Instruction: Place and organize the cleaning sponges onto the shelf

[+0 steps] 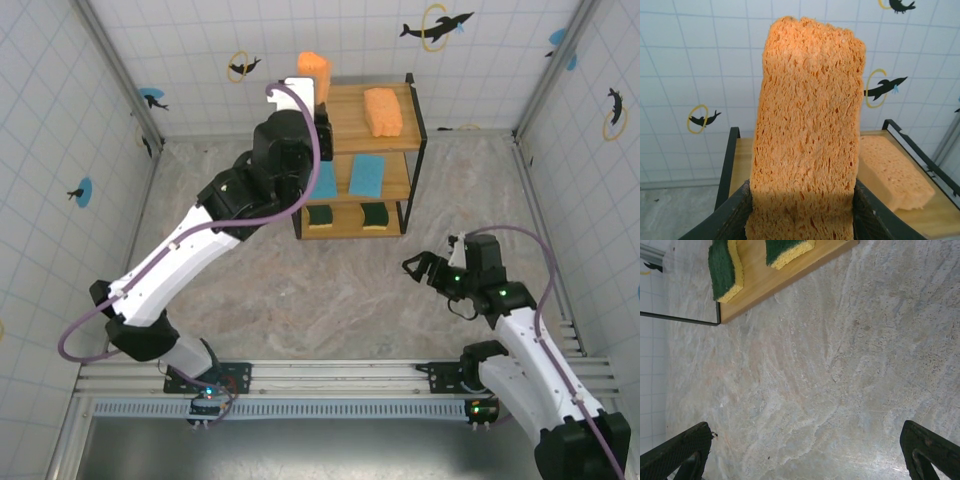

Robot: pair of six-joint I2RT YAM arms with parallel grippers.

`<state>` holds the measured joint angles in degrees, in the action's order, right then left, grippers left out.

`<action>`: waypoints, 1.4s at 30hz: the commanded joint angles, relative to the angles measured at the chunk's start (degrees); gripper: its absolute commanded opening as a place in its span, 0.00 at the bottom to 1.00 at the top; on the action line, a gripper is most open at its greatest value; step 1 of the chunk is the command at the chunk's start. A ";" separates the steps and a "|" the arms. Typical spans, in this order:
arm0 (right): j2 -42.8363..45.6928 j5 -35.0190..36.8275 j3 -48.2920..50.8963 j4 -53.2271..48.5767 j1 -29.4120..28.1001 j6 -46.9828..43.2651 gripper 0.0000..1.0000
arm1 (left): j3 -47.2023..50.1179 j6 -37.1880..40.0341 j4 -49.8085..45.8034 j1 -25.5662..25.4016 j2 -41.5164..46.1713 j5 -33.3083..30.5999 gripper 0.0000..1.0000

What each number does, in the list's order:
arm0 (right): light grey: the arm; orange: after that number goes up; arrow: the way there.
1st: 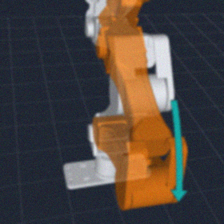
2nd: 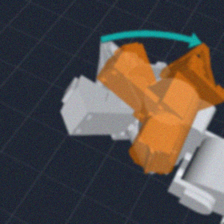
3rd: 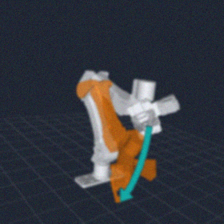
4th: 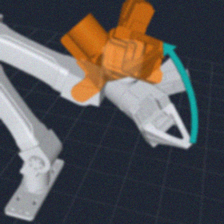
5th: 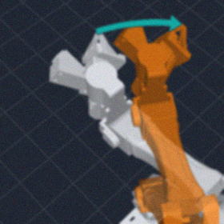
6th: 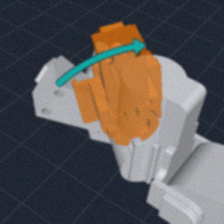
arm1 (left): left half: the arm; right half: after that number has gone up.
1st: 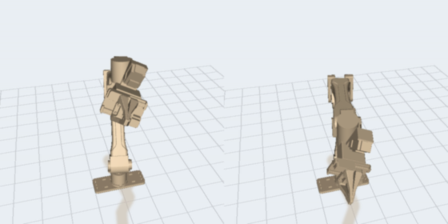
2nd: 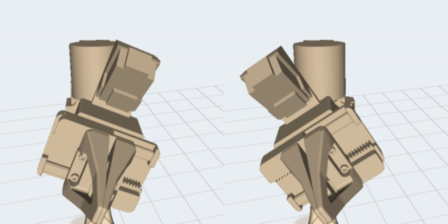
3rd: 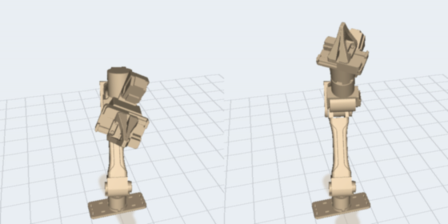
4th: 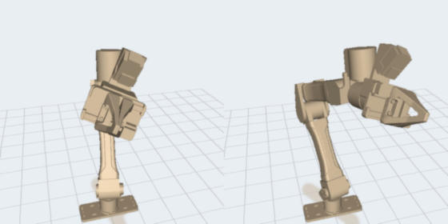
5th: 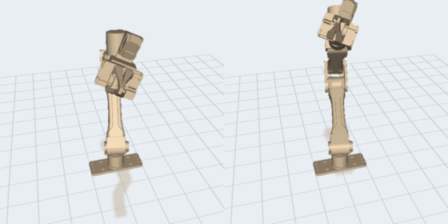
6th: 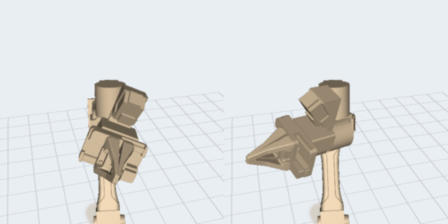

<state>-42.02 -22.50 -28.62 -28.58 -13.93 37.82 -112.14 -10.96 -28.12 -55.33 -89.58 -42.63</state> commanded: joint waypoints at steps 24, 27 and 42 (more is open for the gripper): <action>-2.47 0.71 1.36 1.00 -0.73 -0.56 0.99 | -10.12 -9.37 -11.15 7.52 -13.71 11.42 0.39; -3.72 0.27 1.46 2.21 -0.74 -0.56 0.99 | -10.12 -9.86 -11.68 7.69 -14.33 11.26 0.39; -5.39 -0.86 2.76 5.28 -0.75 -0.47 0.99 | -11.23 -10.98 -14.71 8.40 -15.77 8.80 0.38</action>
<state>-47.27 -22.55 -27.09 -25.08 -14.31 37.85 -121.25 -21.12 -40.82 -47.24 -105.12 -32.23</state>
